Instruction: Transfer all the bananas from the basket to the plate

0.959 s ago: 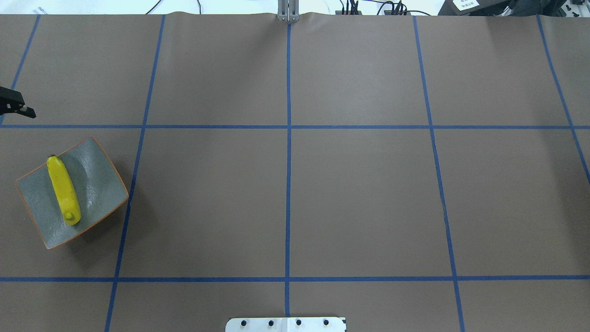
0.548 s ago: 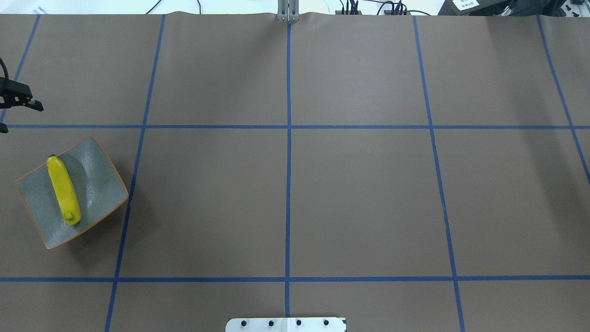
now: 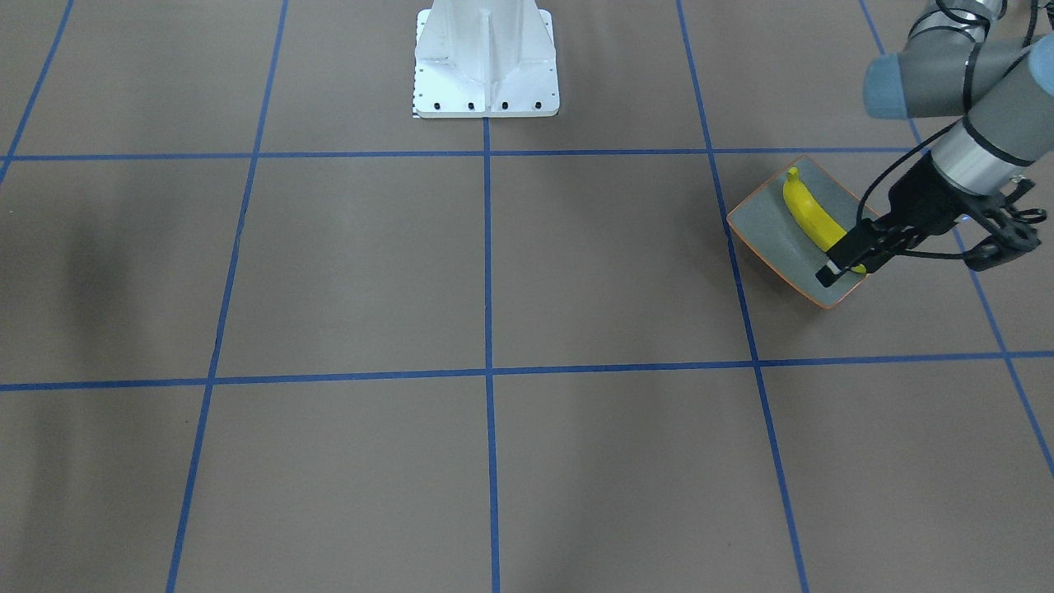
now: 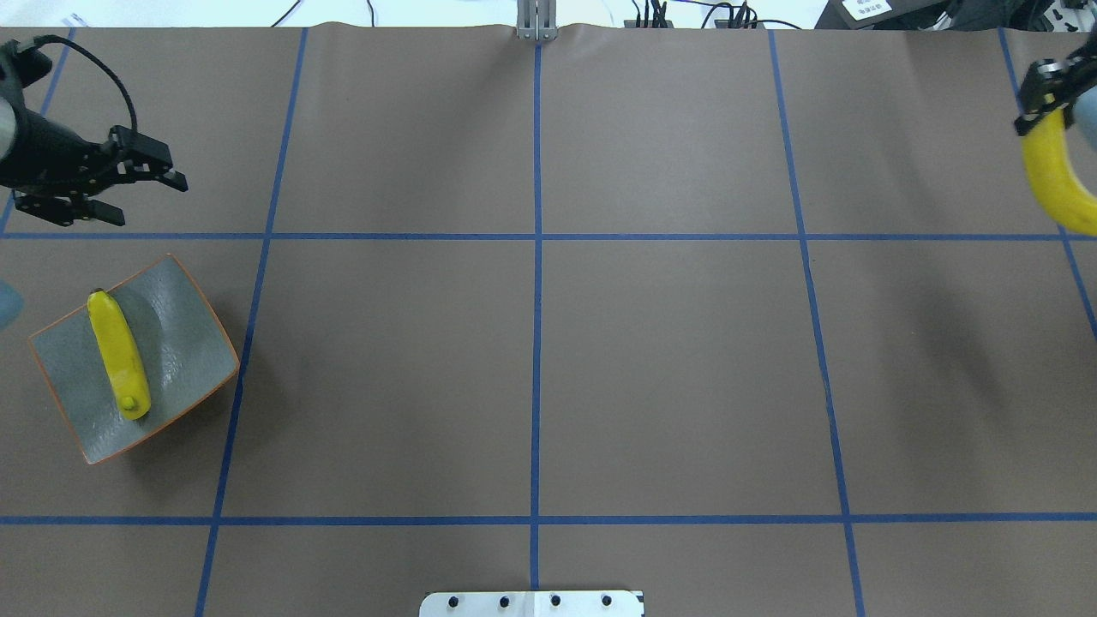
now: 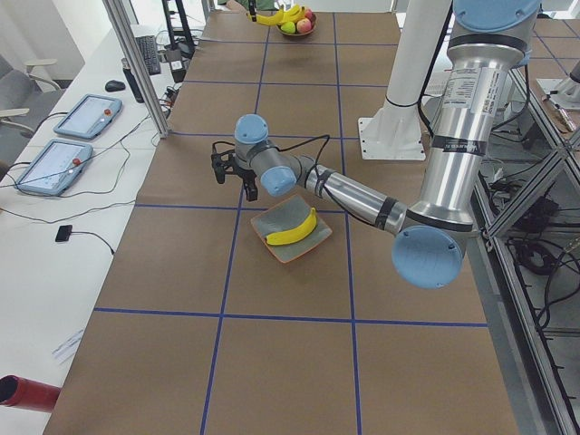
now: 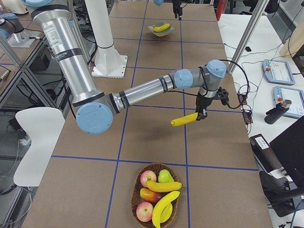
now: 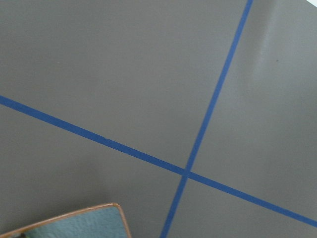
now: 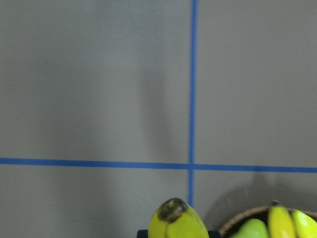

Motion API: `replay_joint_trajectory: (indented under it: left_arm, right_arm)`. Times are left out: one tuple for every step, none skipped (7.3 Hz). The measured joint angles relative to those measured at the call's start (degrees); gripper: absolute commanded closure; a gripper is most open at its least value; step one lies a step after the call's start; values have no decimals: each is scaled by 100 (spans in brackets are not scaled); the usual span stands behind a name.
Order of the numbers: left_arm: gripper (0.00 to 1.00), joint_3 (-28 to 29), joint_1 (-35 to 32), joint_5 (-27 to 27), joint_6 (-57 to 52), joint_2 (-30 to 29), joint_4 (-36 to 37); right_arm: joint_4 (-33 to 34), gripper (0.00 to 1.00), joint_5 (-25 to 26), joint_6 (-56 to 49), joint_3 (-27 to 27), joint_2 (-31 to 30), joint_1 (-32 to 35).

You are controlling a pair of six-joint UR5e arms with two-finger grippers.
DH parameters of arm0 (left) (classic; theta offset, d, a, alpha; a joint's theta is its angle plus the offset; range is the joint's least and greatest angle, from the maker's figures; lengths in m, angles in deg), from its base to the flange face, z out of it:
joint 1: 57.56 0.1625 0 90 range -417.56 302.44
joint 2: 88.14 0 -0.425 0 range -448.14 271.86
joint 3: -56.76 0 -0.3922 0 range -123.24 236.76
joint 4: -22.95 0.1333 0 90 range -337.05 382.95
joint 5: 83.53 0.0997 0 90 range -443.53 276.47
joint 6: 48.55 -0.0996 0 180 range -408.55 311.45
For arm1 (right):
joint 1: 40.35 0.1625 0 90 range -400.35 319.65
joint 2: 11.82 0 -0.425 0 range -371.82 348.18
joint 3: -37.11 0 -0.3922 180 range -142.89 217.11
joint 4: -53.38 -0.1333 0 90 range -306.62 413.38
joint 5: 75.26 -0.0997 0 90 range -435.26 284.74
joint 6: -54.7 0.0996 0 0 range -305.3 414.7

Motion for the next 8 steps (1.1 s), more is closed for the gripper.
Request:
replay_joint_trajectory:
  left_arm:
    - [0, 15, 284, 64, 320, -246, 0]
    - [0, 27, 541, 112, 679, -521, 1]
    - [0, 29, 775, 129, 1051, -806, 3]
    - [0, 29, 999, 135, 1467, -1128, 2]
    - [0, 25, 1212, 140, 1911, -1479, -2]
    - [0, 18, 1405, 152, 2281, -1822, -9]
    - [0, 4, 1572, 190, 2481, -2110, -22]
    - [0, -16, 1727, 239, 2563, -2354, -45]
  right_arm:
    - [-182, 100, -64, 757, 4, 295, -442]
    - [-462, 100, -98, 1516, 6, 523, -818]
    - [-727, 100, -114, 2226, 8, 735, -1134]
    - [-911, 100, -123, 2884, 14, 973, -1411]
    - [-1028, 100, -127, 3473, 24, 1209, -1652]
    - [-1160, 100, -127, 4066, 43, 1415, -1886]
    - [-1359, 100, -123, 4627, 62, 1555, -2108]
    - [-1651, 100, -121, 5132, 74, 1633, -2316]
